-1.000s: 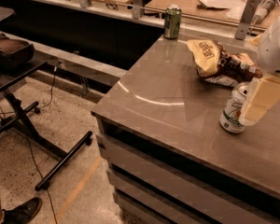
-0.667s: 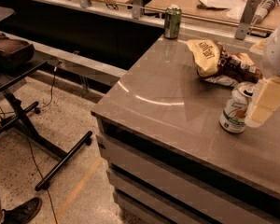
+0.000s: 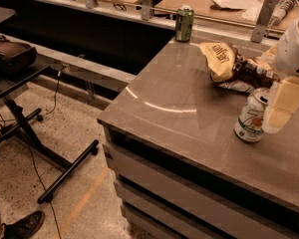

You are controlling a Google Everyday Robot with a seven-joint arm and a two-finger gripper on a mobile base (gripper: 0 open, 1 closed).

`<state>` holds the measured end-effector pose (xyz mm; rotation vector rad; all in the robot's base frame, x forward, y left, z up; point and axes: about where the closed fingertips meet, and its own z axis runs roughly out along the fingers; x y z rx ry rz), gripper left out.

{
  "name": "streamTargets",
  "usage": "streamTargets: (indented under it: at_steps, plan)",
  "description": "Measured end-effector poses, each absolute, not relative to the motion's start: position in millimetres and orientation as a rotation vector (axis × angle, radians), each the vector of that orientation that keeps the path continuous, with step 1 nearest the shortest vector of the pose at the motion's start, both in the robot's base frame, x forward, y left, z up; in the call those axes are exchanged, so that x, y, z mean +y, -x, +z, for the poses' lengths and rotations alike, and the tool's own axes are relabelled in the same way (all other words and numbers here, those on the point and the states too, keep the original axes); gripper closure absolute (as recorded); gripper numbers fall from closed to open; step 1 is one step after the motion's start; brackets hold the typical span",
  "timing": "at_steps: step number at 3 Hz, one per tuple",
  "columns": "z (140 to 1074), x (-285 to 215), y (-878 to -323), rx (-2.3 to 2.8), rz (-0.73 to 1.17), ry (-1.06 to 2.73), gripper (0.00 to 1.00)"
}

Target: Pick 7up can

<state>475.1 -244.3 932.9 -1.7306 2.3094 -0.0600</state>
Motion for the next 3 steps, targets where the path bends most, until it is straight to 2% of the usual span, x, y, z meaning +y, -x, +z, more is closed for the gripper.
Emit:
streamTargets:
  at_steps: [1,2,3]
  plan:
    - [932.9,-242.9,-474.3,2.323,-0.048,1.746,0.14]
    - [929.6,-242.7,-473.2,2.334,-0.038,1.748,0.38]
    - [926.2,-243.8,-471.3,2.346,-0.029,1.746,0.50]
